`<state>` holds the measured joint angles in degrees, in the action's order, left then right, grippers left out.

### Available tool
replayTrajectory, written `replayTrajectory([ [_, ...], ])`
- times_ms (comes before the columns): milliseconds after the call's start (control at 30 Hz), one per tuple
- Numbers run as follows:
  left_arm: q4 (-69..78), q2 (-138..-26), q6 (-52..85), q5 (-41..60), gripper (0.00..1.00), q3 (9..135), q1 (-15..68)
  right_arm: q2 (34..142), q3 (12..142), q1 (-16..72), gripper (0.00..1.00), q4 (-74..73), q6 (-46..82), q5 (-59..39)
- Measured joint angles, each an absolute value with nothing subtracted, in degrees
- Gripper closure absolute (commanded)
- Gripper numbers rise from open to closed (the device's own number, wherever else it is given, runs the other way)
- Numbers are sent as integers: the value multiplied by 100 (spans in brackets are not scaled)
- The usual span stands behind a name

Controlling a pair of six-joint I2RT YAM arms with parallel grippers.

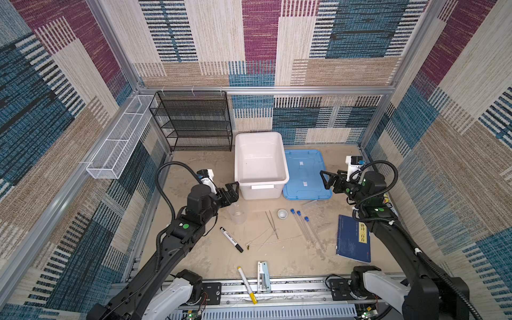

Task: Organize the chemistry lab equipment
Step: 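Raise both arms, left gripper toward the blue-capped test tubes, then lower the left gripper onto a blue-capped test tube and grasp it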

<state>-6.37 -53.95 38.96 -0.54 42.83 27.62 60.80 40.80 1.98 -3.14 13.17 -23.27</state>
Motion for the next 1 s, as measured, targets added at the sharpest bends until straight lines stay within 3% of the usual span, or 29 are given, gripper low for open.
replayTrajectory([
  [433,-884,-8110,4226,-895,28,5957,5478,6018,4150,508,9,1149,1490,-2585],
  [700,-1031,-9699,4528,-963,40,7026,6069,5819,3966,508,9,1594,1444,-2532],
  [1000,-1396,-10875,4694,-1028,48,7568,6125,5690,3942,502,9,1752,1358,-2486],
])
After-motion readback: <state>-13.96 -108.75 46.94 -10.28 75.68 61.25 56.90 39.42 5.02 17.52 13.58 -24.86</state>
